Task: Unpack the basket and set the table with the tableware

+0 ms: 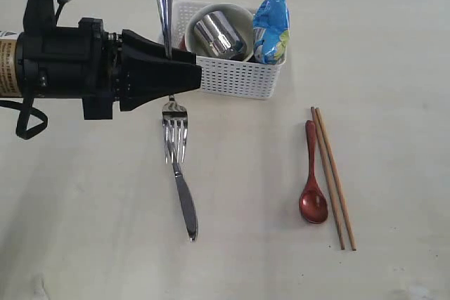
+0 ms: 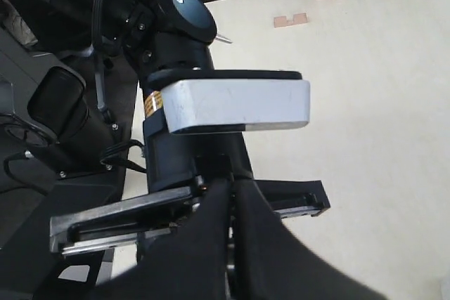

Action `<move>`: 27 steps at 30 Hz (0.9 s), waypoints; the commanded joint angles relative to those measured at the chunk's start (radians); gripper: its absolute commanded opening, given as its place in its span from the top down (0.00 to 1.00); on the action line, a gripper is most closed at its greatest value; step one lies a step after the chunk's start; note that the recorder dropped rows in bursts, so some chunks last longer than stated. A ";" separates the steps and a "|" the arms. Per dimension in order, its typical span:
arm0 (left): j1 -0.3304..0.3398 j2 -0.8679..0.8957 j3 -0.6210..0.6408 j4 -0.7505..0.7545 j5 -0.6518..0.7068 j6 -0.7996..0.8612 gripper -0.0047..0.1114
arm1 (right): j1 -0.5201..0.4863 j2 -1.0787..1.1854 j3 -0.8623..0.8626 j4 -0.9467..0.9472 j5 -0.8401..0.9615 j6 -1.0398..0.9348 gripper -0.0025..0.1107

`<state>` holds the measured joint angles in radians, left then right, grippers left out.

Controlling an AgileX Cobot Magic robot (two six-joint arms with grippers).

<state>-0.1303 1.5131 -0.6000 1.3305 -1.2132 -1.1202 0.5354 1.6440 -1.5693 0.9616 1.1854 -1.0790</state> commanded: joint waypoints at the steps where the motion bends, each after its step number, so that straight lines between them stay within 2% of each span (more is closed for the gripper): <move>1: -0.008 -0.001 -0.006 -0.002 -0.008 -0.009 0.89 | 0.003 -0.003 0.001 0.018 0.001 -0.006 0.98; 2: -0.008 -0.001 -0.006 -0.002 -0.008 -0.009 0.96 | 0.003 -0.003 0.001 0.018 0.010 -0.004 0.98; 11: -0.008 -0.001 -0.006 -0.003 -0.008 -0.050 0.96 | 0.003 -0.003 0.001 0.018 0.023 0.018 0.98; 22: -0.008 -0.001 -0.006 -0.001 -0.008 -0.079 0.96 | 0.003 -0.003 0.001 -0.027 -0.068 0.100 0.98; 23: -0.008 -0.001 -0.006 -0.003 -0.008 -0.080 0.96 | 0.003 -0.003 0.001 -0.027 -0.068 0.100 0.97; 25: -0.008 -0.001 -0.006 -0.003 -0.008 -0.080 0.96 | 0.003 -0.003 0.001 -0.027 -0.068 0.100 0.88; 27: -0.008 -0.001 -0.006 -0.003 -0.008 -0.080 0.96 | 0.003 -0.003 0.001 -0.027 -0.075 0.100 0.72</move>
<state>-0.1363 1.5131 -0.6000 1.3311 -1.2247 -1.1939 0.5354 1.6440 -1.5693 0.9232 1.1263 -0.9836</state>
